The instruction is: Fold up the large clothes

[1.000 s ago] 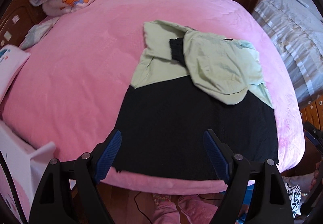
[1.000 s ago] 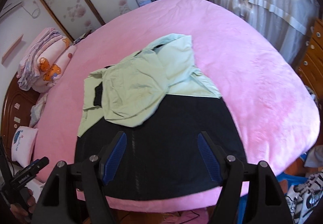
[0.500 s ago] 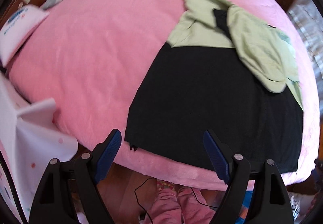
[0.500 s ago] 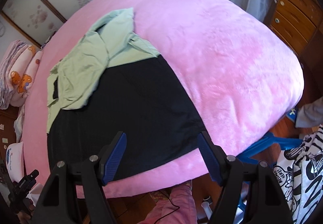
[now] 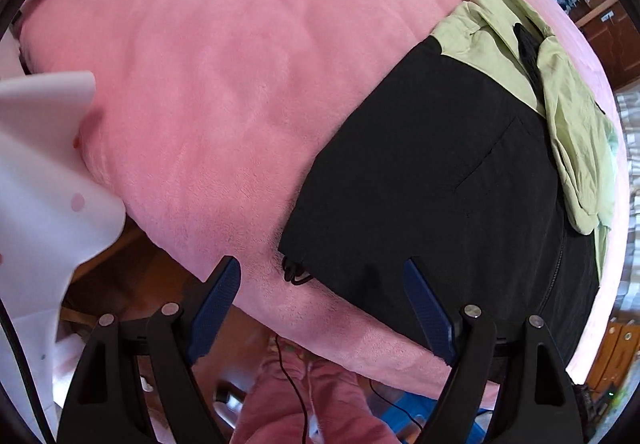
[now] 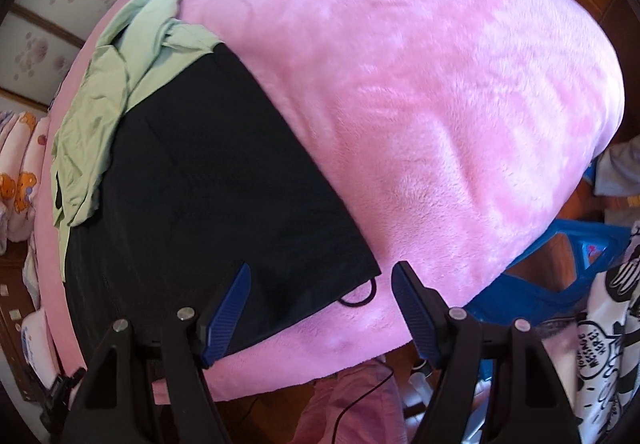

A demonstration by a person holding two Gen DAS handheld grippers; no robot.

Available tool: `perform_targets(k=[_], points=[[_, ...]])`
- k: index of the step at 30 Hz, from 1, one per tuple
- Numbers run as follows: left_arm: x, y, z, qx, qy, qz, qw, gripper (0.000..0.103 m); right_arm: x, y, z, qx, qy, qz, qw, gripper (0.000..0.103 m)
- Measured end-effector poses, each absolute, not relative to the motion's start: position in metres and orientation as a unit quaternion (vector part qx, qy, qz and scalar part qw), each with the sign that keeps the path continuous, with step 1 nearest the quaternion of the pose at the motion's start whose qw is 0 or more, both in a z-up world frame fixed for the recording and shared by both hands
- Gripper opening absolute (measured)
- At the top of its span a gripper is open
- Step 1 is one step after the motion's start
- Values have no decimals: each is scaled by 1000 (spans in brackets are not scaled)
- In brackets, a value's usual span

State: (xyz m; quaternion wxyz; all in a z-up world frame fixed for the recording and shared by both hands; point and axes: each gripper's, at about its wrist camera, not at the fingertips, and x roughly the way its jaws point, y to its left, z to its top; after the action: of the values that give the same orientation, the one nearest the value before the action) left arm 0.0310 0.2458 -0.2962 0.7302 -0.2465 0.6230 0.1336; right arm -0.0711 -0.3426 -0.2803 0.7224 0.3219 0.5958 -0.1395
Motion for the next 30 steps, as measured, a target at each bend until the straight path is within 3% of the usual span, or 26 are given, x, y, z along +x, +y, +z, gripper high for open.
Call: perform_targets(k=[13, 17, 21, 23, 25, 30], points=[[44, 254, -334, -283, 621, 124, 721, 76, -64, -358, -306, 367, 605, -141, 692, 64], [47, 256, -335, -302, 612, 128, 720, 63, -65, -357, -304, 369, 604, -136, 693, 55], [51, 256, -337, -305, 615, 133, 715, 61, -60, -355, -305, 372, 602, -138, 693, 50], [52, 255, -338, -311, 614, 135, 713, 53, -59, -353, -305, 377, 599, -140, 692, 45], [51, 255, -338, -316, 612, 139, 712, 47, -59, -353, -305, 383, 595, -141, 692, 34], [51, 252, -335, -329, 607, 140, 710, 31, -61, -355, -304, 389, 592, -138, 692, 26]])
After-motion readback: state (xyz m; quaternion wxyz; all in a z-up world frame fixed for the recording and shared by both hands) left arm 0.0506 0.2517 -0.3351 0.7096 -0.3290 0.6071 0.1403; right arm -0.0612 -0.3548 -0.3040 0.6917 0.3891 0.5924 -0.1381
